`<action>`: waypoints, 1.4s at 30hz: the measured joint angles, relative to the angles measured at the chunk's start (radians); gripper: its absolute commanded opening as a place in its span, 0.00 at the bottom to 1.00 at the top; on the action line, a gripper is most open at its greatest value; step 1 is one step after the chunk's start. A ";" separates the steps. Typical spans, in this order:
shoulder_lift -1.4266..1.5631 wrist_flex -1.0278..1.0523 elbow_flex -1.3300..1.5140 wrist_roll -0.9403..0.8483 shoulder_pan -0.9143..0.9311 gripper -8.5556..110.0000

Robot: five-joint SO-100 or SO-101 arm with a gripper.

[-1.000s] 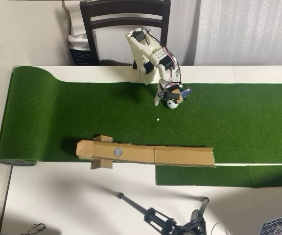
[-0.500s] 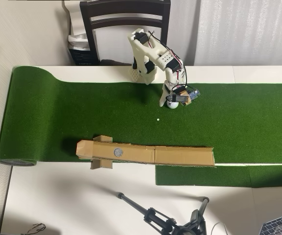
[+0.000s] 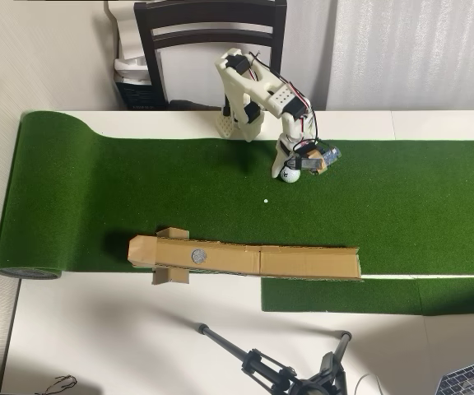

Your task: Pick up the golf ball and place it on the gray mark at the back.

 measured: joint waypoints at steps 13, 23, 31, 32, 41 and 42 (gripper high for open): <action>-0.097 0.000 0.000 -0.002 -0.034 0.46; -0.097 0.000 0.000 -0.002 -0.063 0.46; -0.144 -0.043 0.000 -0.002 -0.078 0.46; -0.161 -0.052 0.000 -0.002 -0.081 0.46; -0.224 -0.072 0.000 -0.002 -0.074 0.46; -0.224 -0.072 0.000 -0.002 -0.074 0.46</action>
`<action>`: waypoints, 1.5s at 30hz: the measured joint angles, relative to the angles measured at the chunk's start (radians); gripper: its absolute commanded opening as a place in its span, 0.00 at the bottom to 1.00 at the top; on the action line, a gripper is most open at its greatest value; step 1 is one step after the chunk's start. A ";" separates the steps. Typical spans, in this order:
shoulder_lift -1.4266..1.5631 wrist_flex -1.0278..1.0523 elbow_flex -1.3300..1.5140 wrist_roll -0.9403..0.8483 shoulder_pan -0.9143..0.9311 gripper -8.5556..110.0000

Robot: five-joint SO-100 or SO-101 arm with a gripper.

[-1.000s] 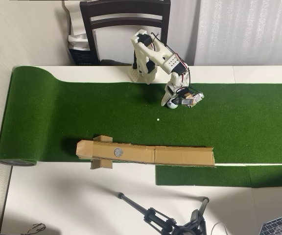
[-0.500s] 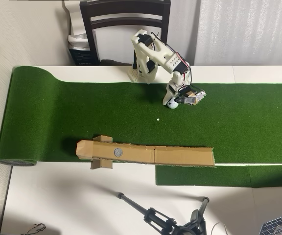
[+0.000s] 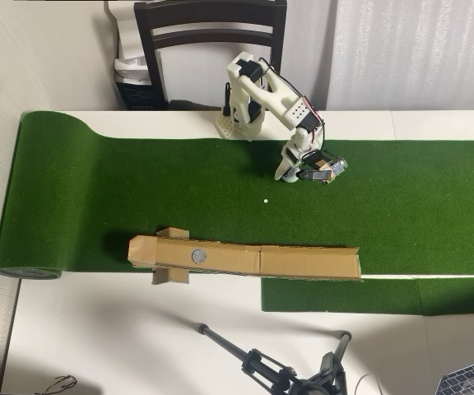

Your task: Pick up the golf ball and place it on the gray mark at the back.

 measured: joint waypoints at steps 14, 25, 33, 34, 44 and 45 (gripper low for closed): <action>-0.072 0.000 0.000 0.000 0.000 0.46; -0.132 -0.063 0.000 0.000 0.000 0.46; -0.133 -0.095 0.000 0.000 0.000 0.46; -0.133 -0.097 0.000 0.000 0.000 0.46; -0.133 -0.097 0.000 0.000 0.000 0.46; -0.133 -0.097 0.000 0.000 0.000 0.45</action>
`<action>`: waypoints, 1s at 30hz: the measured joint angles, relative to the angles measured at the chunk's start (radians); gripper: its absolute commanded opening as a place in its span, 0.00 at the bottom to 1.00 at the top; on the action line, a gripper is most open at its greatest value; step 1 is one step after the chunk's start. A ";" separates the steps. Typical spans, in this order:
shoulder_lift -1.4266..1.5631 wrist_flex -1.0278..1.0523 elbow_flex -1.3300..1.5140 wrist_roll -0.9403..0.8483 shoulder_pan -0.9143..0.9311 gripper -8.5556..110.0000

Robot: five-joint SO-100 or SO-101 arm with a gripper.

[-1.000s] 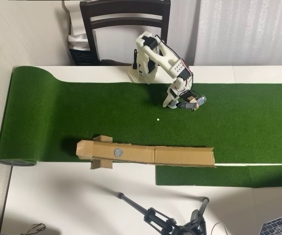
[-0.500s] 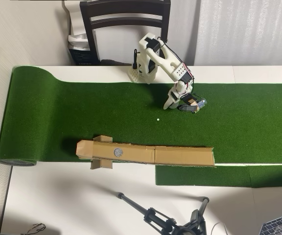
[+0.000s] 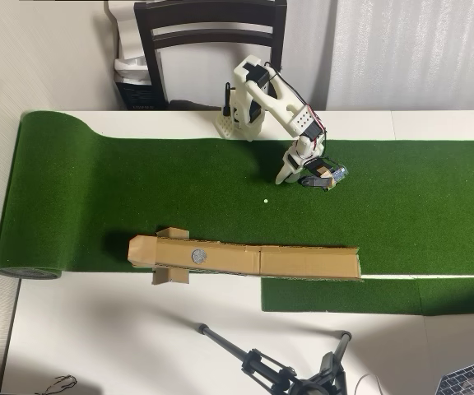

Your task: Pick up the golf ball and place it on the gray mark at the back.

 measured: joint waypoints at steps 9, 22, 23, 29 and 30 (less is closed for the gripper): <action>0.000 0.000 0.000 0.000 0.002 0.45; -0.075 0.000 0.000 0.000 0.025 0.45; -0.075 0.000 0.000 0.000 0.025 0.45; -0.075 0.000 0.000 0.000 0.023 0.45; -0.075 0.000 0.000 0.000 0.023 0.45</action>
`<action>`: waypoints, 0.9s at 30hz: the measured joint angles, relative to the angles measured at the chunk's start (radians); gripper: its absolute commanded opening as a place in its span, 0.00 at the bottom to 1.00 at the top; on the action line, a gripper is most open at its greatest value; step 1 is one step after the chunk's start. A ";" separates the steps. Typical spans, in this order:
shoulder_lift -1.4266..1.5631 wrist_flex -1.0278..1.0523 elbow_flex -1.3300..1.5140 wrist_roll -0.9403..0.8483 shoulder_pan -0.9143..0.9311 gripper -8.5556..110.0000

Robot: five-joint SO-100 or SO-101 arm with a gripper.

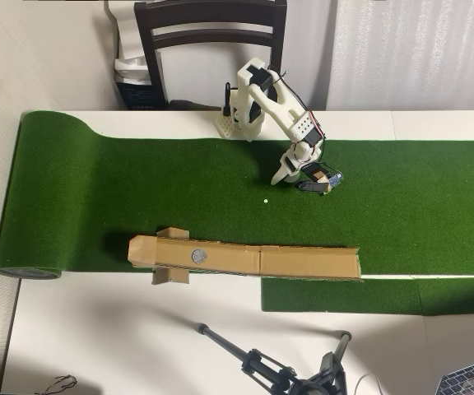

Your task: Pick up the golf ball and place it on the gray mark at the back.

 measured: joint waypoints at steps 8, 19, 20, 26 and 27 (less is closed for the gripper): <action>0.000 0.000 0.000 0.000 0.000 0.41; 0.000 0.000 0.000 0.000 0.000 0.41; 0.000 0.000 0.000 0.000 0.000 0.41; 0.000 0.000 0.000 0.000 0.002 0.41; 0.000 0.000 0.000 0.000 0.005 0.41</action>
